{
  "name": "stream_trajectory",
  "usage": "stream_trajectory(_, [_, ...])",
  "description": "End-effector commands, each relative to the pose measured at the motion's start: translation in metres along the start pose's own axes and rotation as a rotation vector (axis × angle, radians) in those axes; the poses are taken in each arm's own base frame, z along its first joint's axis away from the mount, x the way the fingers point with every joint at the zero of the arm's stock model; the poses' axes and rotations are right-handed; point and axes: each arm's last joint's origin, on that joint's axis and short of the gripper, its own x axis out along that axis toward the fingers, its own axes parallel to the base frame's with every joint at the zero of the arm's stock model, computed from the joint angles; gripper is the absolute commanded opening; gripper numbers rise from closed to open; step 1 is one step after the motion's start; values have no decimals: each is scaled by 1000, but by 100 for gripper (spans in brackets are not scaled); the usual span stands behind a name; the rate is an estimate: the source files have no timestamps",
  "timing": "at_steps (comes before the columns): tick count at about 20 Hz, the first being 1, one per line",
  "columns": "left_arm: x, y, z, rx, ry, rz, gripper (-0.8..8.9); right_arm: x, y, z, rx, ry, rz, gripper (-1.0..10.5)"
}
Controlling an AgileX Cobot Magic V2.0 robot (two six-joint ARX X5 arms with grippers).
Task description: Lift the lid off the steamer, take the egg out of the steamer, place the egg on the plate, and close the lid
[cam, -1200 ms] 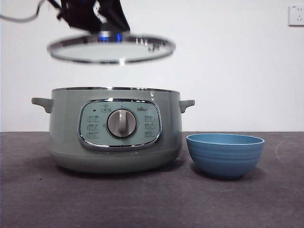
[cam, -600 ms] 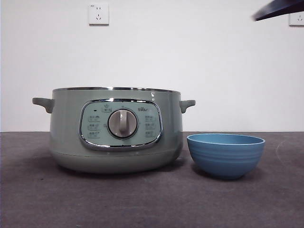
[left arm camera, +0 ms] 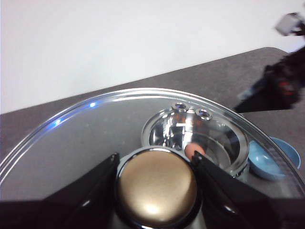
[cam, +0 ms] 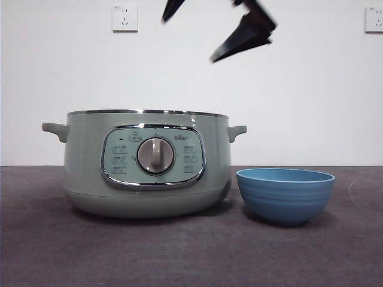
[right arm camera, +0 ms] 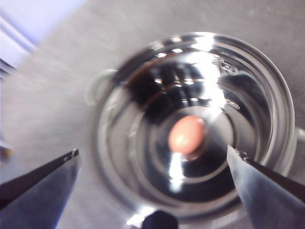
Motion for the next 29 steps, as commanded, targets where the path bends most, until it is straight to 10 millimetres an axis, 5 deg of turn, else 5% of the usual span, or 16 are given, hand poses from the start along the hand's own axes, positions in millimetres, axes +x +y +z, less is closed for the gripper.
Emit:
stream_trajectory(1, [-9,1,4,-20,-63,3,-8,33,5,10,-41,52,-45,563])
stream_trajectory(6, [-10,1,1,-17,-37,1,-8,97,9,12,-75,139,-114,558])
stream_trajectory(10, [-9,1,0,-15,-25,0,-8,128,2,-1,-75,207,-141,528])
stream_trajectory(29, [-9,1,0,-15,-22,-6,-8,184,-11,-36,-81,341,-168,474])
